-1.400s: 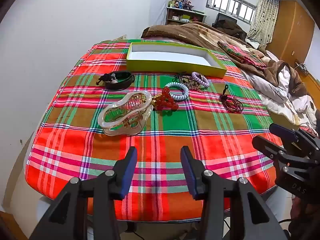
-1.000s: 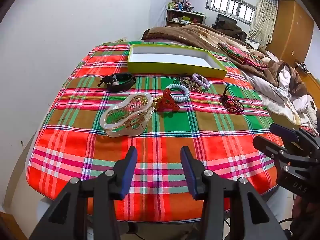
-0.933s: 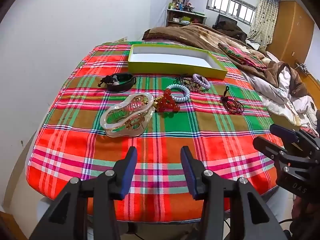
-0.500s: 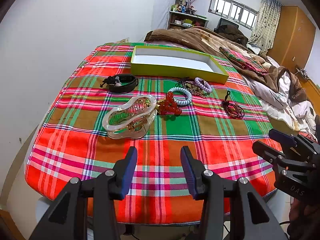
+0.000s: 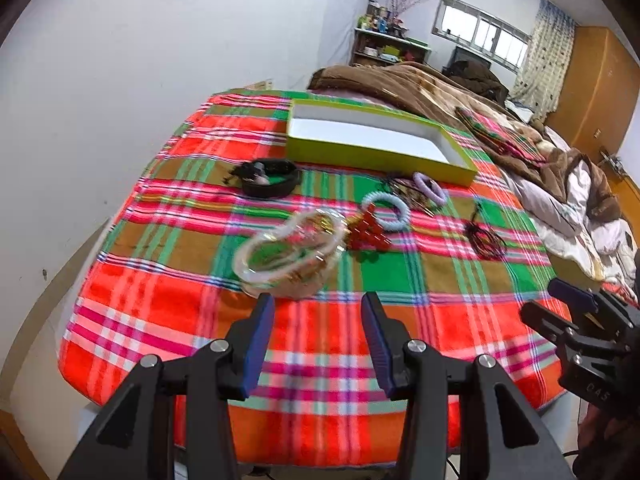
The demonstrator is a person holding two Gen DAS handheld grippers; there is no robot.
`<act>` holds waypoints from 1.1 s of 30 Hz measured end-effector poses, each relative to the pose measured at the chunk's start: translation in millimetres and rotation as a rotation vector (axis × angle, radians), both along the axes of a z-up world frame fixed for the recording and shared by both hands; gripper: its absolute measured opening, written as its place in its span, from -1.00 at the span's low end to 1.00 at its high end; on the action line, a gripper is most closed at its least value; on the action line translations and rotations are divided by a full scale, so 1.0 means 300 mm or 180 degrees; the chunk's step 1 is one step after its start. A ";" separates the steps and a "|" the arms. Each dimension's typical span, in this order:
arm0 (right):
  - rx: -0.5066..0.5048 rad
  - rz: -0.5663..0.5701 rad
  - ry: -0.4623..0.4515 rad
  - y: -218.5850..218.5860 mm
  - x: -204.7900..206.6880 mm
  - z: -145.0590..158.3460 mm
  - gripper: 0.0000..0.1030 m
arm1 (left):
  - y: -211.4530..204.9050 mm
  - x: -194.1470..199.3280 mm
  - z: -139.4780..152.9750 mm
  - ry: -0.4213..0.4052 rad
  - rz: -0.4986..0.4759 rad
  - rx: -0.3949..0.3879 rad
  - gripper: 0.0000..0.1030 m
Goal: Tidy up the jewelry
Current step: 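Grasp the clear claw clip with the left tool while the right tool grasps the dark tassel necklace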
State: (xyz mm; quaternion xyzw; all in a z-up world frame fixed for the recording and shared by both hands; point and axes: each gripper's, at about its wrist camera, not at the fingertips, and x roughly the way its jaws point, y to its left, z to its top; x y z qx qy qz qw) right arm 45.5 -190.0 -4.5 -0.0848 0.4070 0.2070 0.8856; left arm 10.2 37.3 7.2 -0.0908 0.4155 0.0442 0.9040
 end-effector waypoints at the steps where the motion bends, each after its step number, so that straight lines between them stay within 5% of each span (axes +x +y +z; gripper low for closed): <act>1: 0.0018 -0.0002 -0.0006 -0.003 0.008 -0.001 0.21 | 0.015 0.004 0.002 -0.0010 0.0030 0.0000 -0.08; 7: 0.0110 -0.0036 0.0033 -0.022 0.062 -0.003 0.21 | 0.101 0.047 0.006 -0.0050 0.0096 -0.0004 0.07; 17: 0.0122 -0.0037 0.0073 -0.057 0.164 -0.026 0.21 | 0.100 0.133 -0.018 -0.0099 -0.0614 0.0075 0.36; 23: 0.0073 0.0027 0.0080 -0.054 0.221 -0.053 0.21 | 0.083 0.168 -0.053 -0.0008 -0.0934 0.0101 0.38; 33: 0.0149 -0.0069 0.0255 -0.098 0.337 -0.113 0.18 | 0.073 0.167 -0.097 0.0021 -0.0850 0.0173 0.28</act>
